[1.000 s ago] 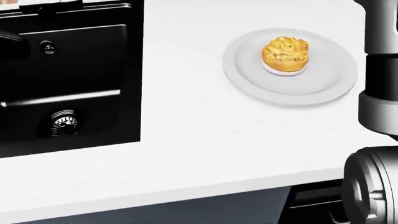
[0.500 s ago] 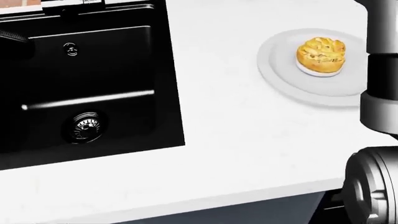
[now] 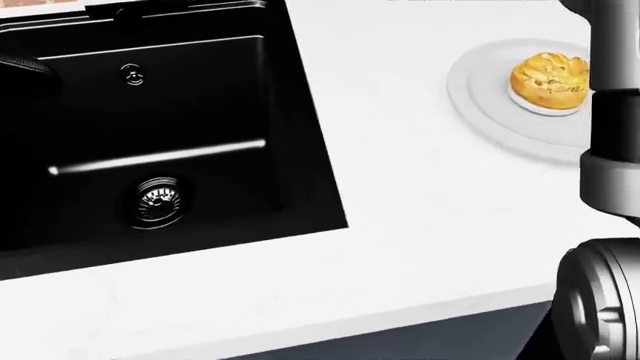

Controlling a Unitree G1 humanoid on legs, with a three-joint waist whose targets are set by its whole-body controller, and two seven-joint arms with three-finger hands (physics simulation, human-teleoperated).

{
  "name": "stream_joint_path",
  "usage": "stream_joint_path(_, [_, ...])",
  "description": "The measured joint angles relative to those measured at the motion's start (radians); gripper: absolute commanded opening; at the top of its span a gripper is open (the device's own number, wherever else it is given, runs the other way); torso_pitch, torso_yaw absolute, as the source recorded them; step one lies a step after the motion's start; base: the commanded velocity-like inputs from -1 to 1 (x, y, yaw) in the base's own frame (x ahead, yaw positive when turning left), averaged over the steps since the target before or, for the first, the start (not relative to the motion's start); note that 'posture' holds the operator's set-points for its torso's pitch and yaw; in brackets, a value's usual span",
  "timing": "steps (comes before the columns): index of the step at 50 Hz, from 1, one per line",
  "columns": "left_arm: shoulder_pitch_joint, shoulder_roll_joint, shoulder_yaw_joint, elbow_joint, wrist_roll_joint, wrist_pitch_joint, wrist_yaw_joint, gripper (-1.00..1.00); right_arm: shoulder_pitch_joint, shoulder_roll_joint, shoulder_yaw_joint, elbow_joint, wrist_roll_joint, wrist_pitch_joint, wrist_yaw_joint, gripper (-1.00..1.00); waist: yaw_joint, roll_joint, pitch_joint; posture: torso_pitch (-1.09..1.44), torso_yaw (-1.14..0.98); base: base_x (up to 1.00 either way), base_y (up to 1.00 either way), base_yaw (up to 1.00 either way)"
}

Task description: Place the pastries on the plates.

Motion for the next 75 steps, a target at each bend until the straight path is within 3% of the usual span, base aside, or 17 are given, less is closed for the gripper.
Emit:
stream_joint_path(5, [-0.010, 0.011, 0.002, -0.012, 0.010, 0.007, 0.001, 1.00, -0.011, 0.000, 0.001, -0.019, 0.008, -0.021, 0.001, 1.00, 0.011, 0.051, 0.010, 0.00, 0.00, -0.26, 0.19, 0.00])
stream_joint_path(7, [-0.012, 0.014, 0.003, -0.010, 0.010, 0.008, 0.000, 1.00, -0.015, 0.002, 0.004, -0.014, 0.010, -0.026, 0.001, 1.00, 0.013, 0.095, 0.006, 0.00, 0.00, -0.27, 0.19, 0.00])
stream_joint_path(11, [0.002, 0.019, 0.014, 0.007, 0.020, 0.022, 0.005, 1.00, -0.005, 0.025, 0.026, 0.000, 0.023, -0.021, 0.008, 1.00, 0.026, 0.085, 0.007, 0.00, 0.00, -0.26, 0.18, 0.00])
stream_joint_path(19, [0.006, 0.002, 0.014, 0.005, 0.018, -0.003, 0.011, 1.00, -0.018, 0.007, 0.012, -0.020, 0.019, -0.019, 0.000, 1.00, -0.001, 0.034, 0.009, 0.00, 0.00, -0.26, 0.18, 0.00])
stream_joint_path(25, [-0.008, 0.006, 0.012, 0.000, 0.017, -0.003, 0.009, 1.00, -0.016, 0.000, 0.016, -0.019, 0.014, -0.018, 0.006, 1.00, -0.015, -0.025, 0.006, 0.00, 0.00, -0.25, 0.18, 0.00])
stream_joint_path(29, [0.005, -0.002, -0.005, -0.002, 0.007, 0.004, -0.002, 1.00, 0.003, -0.008, 0.009, -0.009, -0.002, -0.002, 0.005, 1.00, -0.010, -0.020, -0.005, 0.00, 0.00, -0.20, 0.21, 0.00])
stream_joint_path(35, [-0.009, 0.012, -0.003, -0.014, 0.011, 0.010, -0.003, 1.00, -0.001, -0.004, 0.016, -0.025, -0.007, -0.006, 0.021, 1.00, -0.001, 0.025, 0.023, 0.00, 0.00, -0.05, 0.29, 0.00])
stream_joint_path(38, [-0.023, 0.024, -0.009, -0.021, 0.013, 0.023, -0.012, 1.00, -0.005, -0.005, 0.014, -0.022, -0.013, -0.008, 0.026, 1.00, -0.008, 0.059, 0.031, 0.00, 0.00, 0.00, 0.33, 0.00])
stream_joint_path(41, [-0.031, 0.032, -0.004, -0.015, 0.016, 0.026, -0.015, 1.00, -0.018, -0.001, 0.014, -0.025, -0.016, -0.011, 0.029, 1.00, -0.011, 0.116, 0.020, 0.00, 0.00, 0.00, 0.34, 0.00])
stream_joint_path(49, [0.001, 0.006, 0.013, 0.003, 0.019, 0.002, 0.004, 1.00, -0.009, 0.011, 0.020, -0.022, -0.013, -0.004, 0.038, 1.00, -0.020, 0.046, 0.035, 0.00, 0.00, 0.00, 0.34, 0.00])
stream_joint_path(59, [-0.009, 0.014, 0.012, -0.005, 0.021, 0.003, -0.001, 1.00, -0.013, 0.010, 0.018, -0.030, -0.008, -0.013, 0.043, 1.00, -0.019, -0.016, 0.025, 0.00, 0.00, 0.00, 0.33, 0.00])
stream_joint_path(60, [-0.007, 0.011, 0.006, -0.011, 0.022, 0.006, -0.003, 1.00, -0.008, 0.005, 0.016, -0.035, -0.009, -0.013, 0.043, 1.00, -0.027, 0.000, 0.029, 0.00, 0.00, 0.00, 0.32, 0.00])
stream_joint_path(63, [-0.007, 0.012, -0.014, -0.009, 0.012, 0.020, -0.017, 1.00, 0.005, -0.001, 0.009, -0.023, -0.019, -0.001, 0.039, 1.00, -0.014, -0.015, 0.012, 0.00, 0.00, 0.00, 0.31, 0.00])
stream_joint_path(65, [-0.016, 0.017, -0.011, -0.008, 0.010, 0.024, -0.021, 1.00, -0.004, -0.001, 0.011, -0.020, -0.023, 0.003, 0.038, 1.00, -0.004, -0.007, 0.007, 0.00, 0.00, 0.00, 0.31, 0.00])
stream_joint_path(69, [-0.018, 0.014, -0.002, -0.017, 0.018, 0.014, -0.014, 1.00, -0.009, -0.001, 0.010, -0.035, -0.021, -0.011, 0.042, 1.00, -0.004, 0.052, 0.024, 0.00, 0.00, 0.00, 0.31, 0.00])
stream_joint_path(71, [-0.017, 0.013, -0.001, -0.014, 0.019, 0.009, -0.012, 1.00, -0.014, 0.000, 0.010, -0.029, -0.021, -0.011, 0.042, 1.00, -0.006, 0.099, 0.019, 0.00, 0.00, 0.00, 0.31, 0.00])
stream_joint_path(75, [0.000, 0.017, 0.011, 0.001, 0.025, 0.021, -0.008, 1.00, 0.004, 0.025, 0.032, -0.027, -0.011, -0.009, 0.049, 1.00, 0.006, 0.082, 0.027, 0.00, 0.00, 0.00, 0.29, 0.00])
